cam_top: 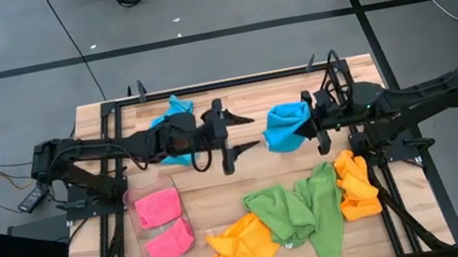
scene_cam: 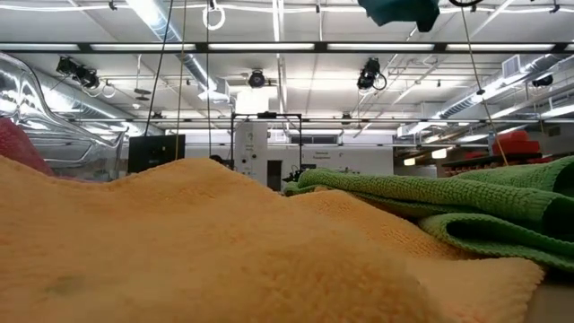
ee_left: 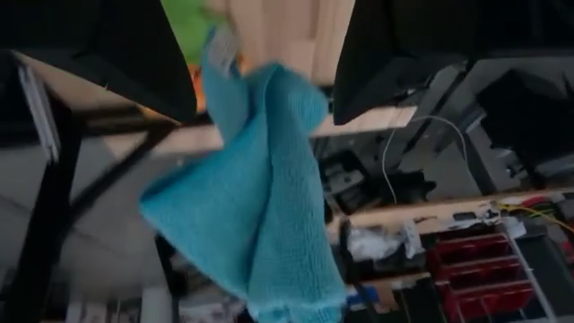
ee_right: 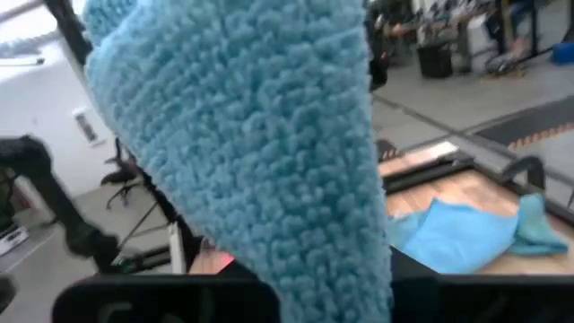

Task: Fold microfiber towels
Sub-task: Put the bottom blue microfiber cloth into the transparent bin

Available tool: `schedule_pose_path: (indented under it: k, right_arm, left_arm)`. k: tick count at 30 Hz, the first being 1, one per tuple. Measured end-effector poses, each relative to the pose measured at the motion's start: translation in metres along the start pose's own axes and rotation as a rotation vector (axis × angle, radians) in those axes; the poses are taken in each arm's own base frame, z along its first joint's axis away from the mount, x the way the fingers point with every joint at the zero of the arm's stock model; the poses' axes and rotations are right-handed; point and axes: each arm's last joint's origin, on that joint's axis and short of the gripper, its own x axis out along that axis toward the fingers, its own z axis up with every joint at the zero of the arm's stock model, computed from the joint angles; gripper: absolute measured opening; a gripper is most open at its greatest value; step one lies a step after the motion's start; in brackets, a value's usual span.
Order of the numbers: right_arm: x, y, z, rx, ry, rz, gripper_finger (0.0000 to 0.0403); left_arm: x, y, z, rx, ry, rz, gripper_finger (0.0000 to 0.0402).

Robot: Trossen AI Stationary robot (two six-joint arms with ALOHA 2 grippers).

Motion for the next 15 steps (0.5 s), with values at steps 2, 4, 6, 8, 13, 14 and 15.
schedule_pose_path:
  k: [2, 4, 6, 8, 13, 14, 15]
  right_arm:
    - [0.002, 0.000, 0.000, -0.006, -0.011, -0.002, 0.0040]
    - [0.004, 0.001, 0.002, -0.004, -0.033, 0.005, 0.0040]
    - [0.005, 0.001, 0.003, -0.003, -0.048, 0.011, 0.0040]
    - [0.005, 0.001, 0.003, -0.006, -0.049, 0.012, 0.0040]
    - [0.008, 0.002, 0.004, 0.001, -0.072, 0.019, 0.0040]
    - [0.009, 0.002, 0.005, 0.002, -0.085, 0.023, 0.0040]
    - [0.009, 0.002, 0.005, 0.002, -0.081, 0.022, 0.0040]
  left_arm:
    - [0.001, 0.000, 0.001, -0.008, -0.018, 0.002, 0.0285]
    - [0.003, -0.001, 0.001, -0.011, -0.030, 0.000, 0.0298]
    - [0.006, -0.001, -0.001, -0.012, -0.041, -0.001, 0.0314]
    - [0.009, -0.002, -0.002, -0.014, -0.058, 0.001, 0.0331]
    - [0.015, -0.002, -0.005, 0.035, -0.071, 0.007, 0.0369]
    - [0.017, -0.003, -0.006, 0.034, -0.080, 0.008, 0.0374]
    - [0.020, -0.003, -0.006, 0.035, -0.106, 0.013, 0.0378]
